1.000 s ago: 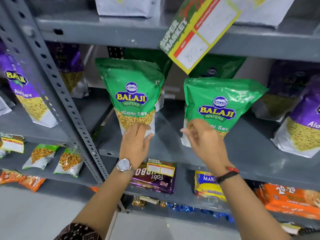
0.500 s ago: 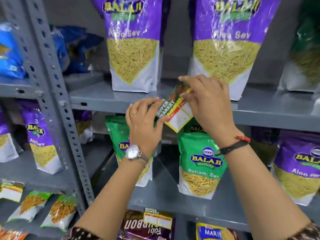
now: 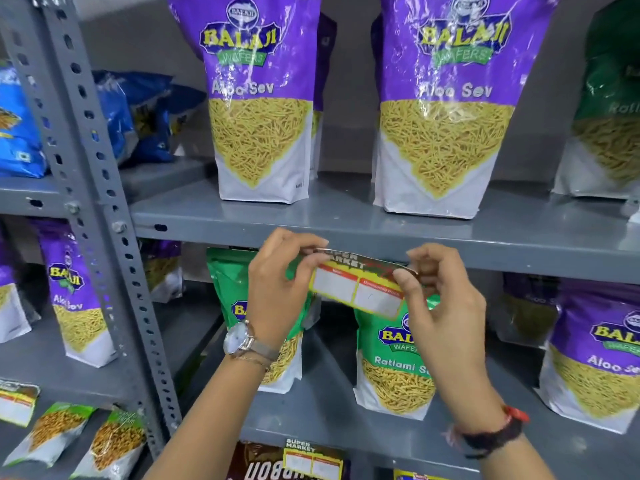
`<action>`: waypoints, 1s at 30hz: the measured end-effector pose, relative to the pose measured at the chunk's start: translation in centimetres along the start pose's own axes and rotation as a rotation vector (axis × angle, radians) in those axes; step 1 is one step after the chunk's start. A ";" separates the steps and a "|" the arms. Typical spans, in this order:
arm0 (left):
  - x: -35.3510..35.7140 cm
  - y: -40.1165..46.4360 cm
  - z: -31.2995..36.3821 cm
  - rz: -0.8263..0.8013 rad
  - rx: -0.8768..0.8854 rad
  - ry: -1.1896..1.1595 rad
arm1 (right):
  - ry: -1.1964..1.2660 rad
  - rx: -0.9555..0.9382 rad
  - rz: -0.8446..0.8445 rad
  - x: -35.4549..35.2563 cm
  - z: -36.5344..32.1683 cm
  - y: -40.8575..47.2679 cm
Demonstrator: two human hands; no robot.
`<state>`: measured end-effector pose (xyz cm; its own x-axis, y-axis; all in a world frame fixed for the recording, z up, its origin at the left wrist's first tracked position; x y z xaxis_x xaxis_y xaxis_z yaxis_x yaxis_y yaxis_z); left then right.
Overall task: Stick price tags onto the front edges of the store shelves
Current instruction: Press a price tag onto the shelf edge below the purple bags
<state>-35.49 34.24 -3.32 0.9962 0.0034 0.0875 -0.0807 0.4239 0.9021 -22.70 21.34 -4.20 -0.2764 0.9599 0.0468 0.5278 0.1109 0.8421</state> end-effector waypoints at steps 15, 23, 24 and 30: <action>-0.1 0.0 -2.0 0.022 -0.118 0.147 | -0.320 -0.155 -0.131 2.7 -0.3 1.4; 0.0 1.6 -1.0 0.056 -0.064 0.148 | -0.315 -0.162 -0.109 2.9 -0.9 2.8; 0.0 1.6 -1.0 0.057 -0.068 0.148 | -0.317 -0.159 -0.113 3.0 -0.9 2.9; 0.4 2.2 -1.0 0.016 -0.093 0.204 | -0.357 -0.152 -0.093 3.3 -1.0 3.1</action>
<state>-35.24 36.06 -1.75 0.9818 0.1899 0.0058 -0.1025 0.5038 0.8577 -22.77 24.55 -0.85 -0.0064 0.9797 -0.2006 0.3817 0.1878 0.9050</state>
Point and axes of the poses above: each hand's wrist, its own y-axis towards the middle knuckle, its own x-axis out of the palm, z = x × y, the point moved 6 cm from there along y, towards the middle knuckle, and after that the axes turned 14 degrees about z, right-handed, at the moved point
